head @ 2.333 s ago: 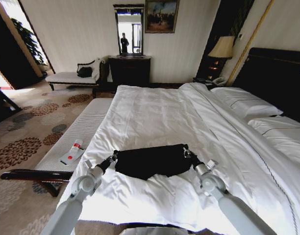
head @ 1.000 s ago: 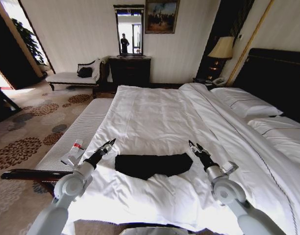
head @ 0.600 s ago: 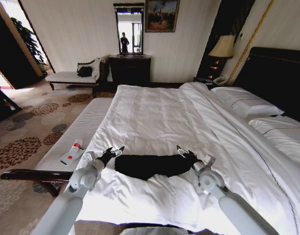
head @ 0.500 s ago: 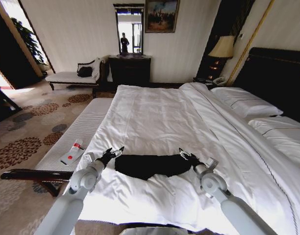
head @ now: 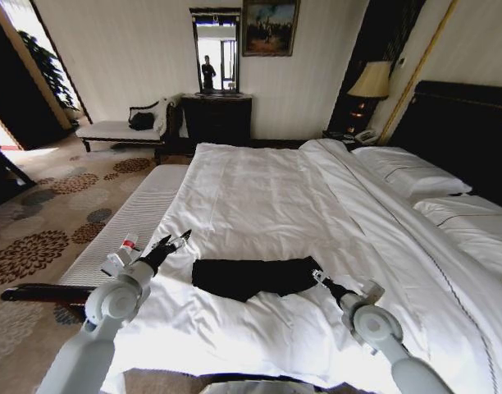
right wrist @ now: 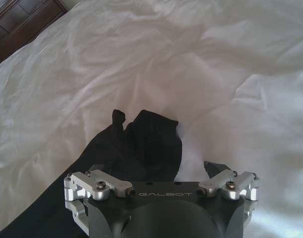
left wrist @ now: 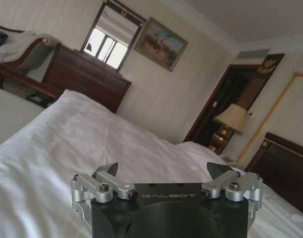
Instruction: Fold the clothes on the bed.
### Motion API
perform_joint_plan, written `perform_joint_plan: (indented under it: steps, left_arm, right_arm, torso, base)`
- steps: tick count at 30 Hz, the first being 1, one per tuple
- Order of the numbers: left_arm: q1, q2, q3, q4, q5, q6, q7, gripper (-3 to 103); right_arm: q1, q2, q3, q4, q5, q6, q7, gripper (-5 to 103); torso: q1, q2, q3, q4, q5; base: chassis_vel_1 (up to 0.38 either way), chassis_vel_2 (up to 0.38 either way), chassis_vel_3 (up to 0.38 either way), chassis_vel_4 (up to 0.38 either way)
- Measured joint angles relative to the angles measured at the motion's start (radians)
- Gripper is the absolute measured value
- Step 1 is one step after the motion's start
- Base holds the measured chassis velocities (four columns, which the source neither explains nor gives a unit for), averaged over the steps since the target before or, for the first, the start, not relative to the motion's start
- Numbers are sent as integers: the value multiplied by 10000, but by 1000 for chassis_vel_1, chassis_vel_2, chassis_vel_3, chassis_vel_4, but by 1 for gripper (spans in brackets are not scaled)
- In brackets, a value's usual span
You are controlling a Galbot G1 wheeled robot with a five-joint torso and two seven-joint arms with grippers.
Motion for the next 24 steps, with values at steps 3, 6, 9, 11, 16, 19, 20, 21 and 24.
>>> perform_joint_plan:
  steps: [3,6,9,11,16,19,20,21,24]
  left_arm:
    - [4,270,-550,-1082,-728,-508,363,100]
    - [-7,279,-697,-1708,-1352,-514,272,100]
    - [55,238,-807,-2290,-1711,-411,132,100]
    - [205,205,-827,-2512,-1716,-318,80,100]
    - [548,-6,-676,-2560,-1313,-236,51,100]
    - [546,-190,-382,-2310,-999,-224,49,100]
    - [502,-231,-306,-2236,-950,-214,47,100]
    - [502,-231,-306,-2236,-950,-214,47,100]
    - [394,-289,-187,-2103,-886,-203,35,100]
  right_arm:
    - [67,293,-174,-242,-32,-31,-79,100]
    - [90,421,-222,-410,-66,-24,-192,100]
    - [103,569,-228,-496,-65,29,-346,100]
    - [114,637,-200,-502,4,47,-391,100]
    - [237,796,-82,-512,279,99,-556,100]
    - [394,961,-63,-574,359,205,-767,100]
    - [440,995,-62,-615,362,232,-819,100]
    - [440,995,-62,-615,362,232,-819,100]
    - [547,1051,-53,-786,362,323,-965,100]
  torso:
    - [0,0,0,2,0]
    - [-1,1,-1,0,-1]
    - [-2,1,-1,-2,0]
    - [0,0,0,-1,0]
    - [-1,0,0,2,0]
    - [-1,0,0,1,-1]
    - [-1,0,0,1,-1]
    - [-1,0,0,1,-1]
    - [1,-1,1,-1,0]
  base:
    - [0,0,0,0]
    - [0,0,0,0]
    - [0,0,0,0]
    - [0,0,0,0]
    - [0,0,0,0]
    - [0,0,0,0]
    - [0,0,0,0]
    - [0,0,0,0]
    - [0,0,0,0]
